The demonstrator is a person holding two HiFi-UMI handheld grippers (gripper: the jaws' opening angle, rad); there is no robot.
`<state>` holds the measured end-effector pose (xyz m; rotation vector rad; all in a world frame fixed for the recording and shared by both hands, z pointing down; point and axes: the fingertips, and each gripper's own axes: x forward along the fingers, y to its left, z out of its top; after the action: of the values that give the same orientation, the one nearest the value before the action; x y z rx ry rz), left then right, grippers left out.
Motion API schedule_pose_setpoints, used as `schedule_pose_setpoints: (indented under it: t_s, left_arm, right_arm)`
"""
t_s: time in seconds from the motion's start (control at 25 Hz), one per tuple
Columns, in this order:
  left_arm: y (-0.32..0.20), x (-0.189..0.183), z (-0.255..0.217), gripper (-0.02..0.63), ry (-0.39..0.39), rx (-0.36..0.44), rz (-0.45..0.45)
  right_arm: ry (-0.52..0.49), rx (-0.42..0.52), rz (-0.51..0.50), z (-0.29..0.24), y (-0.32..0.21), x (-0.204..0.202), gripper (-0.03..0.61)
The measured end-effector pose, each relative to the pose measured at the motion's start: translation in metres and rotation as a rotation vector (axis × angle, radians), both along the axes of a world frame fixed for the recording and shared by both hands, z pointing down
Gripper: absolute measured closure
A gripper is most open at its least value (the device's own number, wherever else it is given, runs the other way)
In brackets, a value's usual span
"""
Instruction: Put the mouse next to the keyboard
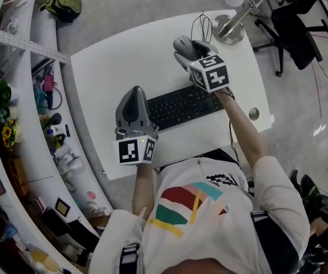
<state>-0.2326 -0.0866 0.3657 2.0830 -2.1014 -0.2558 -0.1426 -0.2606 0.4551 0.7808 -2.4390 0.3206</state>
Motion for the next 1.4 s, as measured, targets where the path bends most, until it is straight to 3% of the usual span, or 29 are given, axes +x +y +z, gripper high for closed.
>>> schedule_pose_setpoints:
  t_s: [0.32, 0.6, 1.04, 1.4]
  left_arm:
    - [-0.039, 0.06, 0.015, 0.569, 0.002, -0.038, 0.129]
    - [-0.06, 0.099, 0.028, 0.569, -0.001, -0.077, 0.212]
    - [-0.073, 0.123, 0.04, 0.569, -0.026, -0.126, 0.267]
    - [-0.074, 0.12, 0.049, 0.569, -0.036, -0.149, 0.276]
  right_arm:
    - [0.024, 0.008, 0.192, -0.006, -0.01, 0.142, 0.276]
    - [0.085, -0.045, 0.312, 0.029, -0.001, 0.226, 0.276]
    - [0.154, -0.14, 0.384, 0.096, 0.006, 0.276, 0.276]
    - [0.169, -0.191, 0.41, 0.121, 0.01, 0.287, 0.276]
